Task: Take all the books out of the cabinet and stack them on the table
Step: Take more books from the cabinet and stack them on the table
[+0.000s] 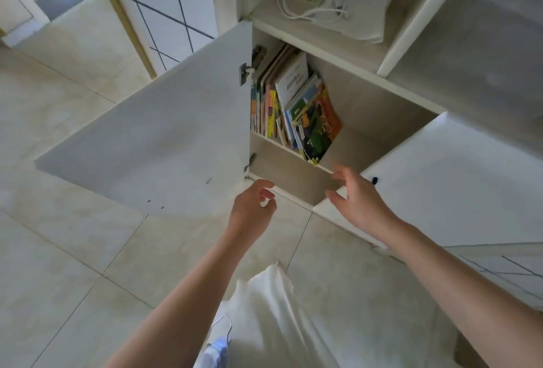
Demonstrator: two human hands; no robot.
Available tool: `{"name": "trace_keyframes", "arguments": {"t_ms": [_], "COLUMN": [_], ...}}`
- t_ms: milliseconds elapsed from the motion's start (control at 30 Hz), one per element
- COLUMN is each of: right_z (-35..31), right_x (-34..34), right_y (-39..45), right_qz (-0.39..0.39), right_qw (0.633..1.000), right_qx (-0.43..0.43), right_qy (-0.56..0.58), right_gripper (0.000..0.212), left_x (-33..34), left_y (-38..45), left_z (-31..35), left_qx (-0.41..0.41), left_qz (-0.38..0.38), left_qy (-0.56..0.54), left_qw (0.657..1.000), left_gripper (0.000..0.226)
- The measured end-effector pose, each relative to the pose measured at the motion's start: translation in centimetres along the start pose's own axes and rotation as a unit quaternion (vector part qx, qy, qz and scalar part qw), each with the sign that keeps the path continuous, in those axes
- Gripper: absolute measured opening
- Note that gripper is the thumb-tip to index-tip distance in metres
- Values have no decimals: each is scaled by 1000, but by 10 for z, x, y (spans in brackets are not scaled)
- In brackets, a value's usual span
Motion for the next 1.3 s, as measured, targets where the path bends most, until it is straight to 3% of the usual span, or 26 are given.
{"name": "trace_keyframes", "arguments": {"t_ms": [300, 600, 767, 867, 967, 1200, 1300], "right_z": [20, 15, 14, 13, 14, 24, 29], "right_x": [-3, 22, 31, 37, 44, 56, 57], "right_y": [136, 248, 305, 328, 344, 359, 361], "right_qz": [-62, -16, -9, -31, -46, -83, -95], "right_qw": [995, 993, 982, 956, 938, 920, 922], "right_qx": [71, 95, 140, 206, 247, 262, 254], "right_qy": [44, 74, 128, 206, 238, 280, 276], "right_gripper": [52, 31, 40, 75, 84, 77, 60], "left_x": [53, 98, 125, 137, 145, 166, 172], "left_y": [102, 198, 236, 249, 255, 263, 268], "left_z": [-9, -32, -45, -46, -45, -45, -46], "left_qx": [-41, -26, -34, -25, -14, 7, 0], "left_qz": [-13, -12, 2, 5, 15, 40, 47], "left_qy": [-44, -65, -107, -117, -133, -140, -144], "left_qw": [998, 997, 994, 993, 991, 989, 988], "left_gripper": [35, 45, 52, 56, 62, 65, 70]}}
Point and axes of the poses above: each hand's wrist, its own y-axis towards the middle knuckle, its own x-axis out of the palm, z = x × y, the point moved 7 cm from there along y, towards the middle knuckle, and after that the axes turned 4 degrees about x, right-handed, at the moved point
